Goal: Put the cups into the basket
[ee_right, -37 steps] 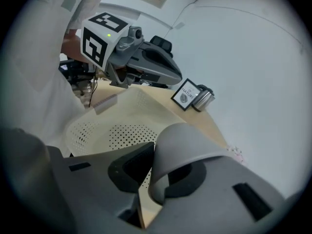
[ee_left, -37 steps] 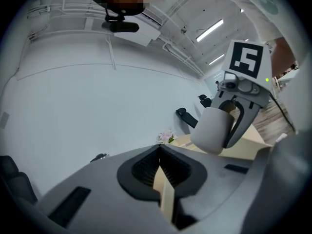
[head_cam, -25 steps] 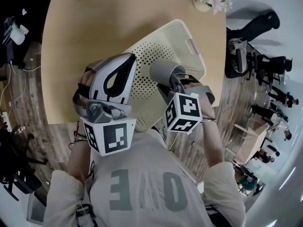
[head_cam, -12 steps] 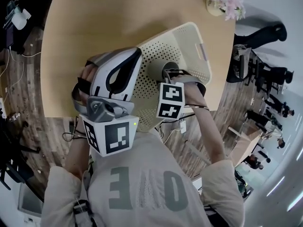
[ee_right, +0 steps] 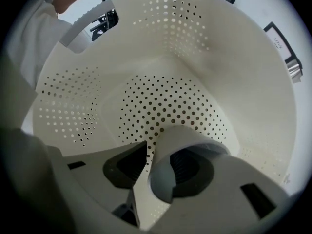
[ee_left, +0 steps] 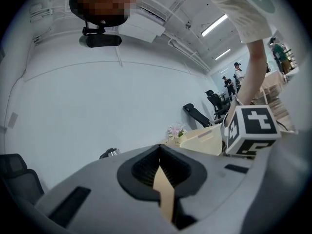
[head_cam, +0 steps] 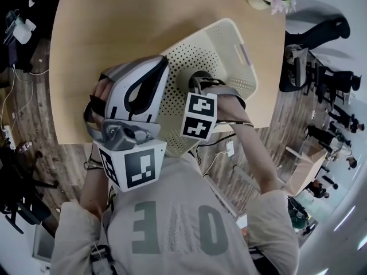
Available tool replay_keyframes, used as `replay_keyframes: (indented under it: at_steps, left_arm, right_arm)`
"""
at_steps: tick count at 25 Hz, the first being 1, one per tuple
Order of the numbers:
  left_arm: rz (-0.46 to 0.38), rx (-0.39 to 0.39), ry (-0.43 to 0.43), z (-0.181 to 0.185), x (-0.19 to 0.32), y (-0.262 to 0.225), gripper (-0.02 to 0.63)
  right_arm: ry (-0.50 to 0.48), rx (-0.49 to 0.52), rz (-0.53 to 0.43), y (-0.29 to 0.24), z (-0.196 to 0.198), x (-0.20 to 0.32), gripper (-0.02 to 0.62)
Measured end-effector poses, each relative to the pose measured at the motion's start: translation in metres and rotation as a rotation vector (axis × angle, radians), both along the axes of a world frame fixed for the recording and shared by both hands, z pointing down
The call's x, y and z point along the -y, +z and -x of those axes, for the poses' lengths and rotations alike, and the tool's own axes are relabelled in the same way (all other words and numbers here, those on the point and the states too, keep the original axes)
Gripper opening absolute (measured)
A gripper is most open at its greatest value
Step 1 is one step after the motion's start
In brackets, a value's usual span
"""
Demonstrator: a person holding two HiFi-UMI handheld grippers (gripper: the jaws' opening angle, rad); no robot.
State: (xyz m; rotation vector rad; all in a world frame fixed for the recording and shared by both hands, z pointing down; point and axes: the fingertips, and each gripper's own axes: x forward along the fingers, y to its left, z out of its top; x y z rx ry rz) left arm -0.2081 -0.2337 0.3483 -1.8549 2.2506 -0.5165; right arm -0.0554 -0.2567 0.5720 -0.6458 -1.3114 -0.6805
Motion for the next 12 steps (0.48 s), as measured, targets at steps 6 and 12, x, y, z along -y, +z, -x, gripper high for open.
replay_keyframes:
  at_steps: [6,12]
  left_arm:
    - [-0.011,0.048,0.038,-0.009,0.005,-0.013,0.009]
    - [-0.025,0.079,0.053,-0.022,0.01,-0.03,0.009]
  right_arm:
    - [0.043,0.099,-0.005,-0.05,0.005,-0.002,0.143]
    - [0.18,0.474,0.033,-0.154,0.023,-0.002,0.118]
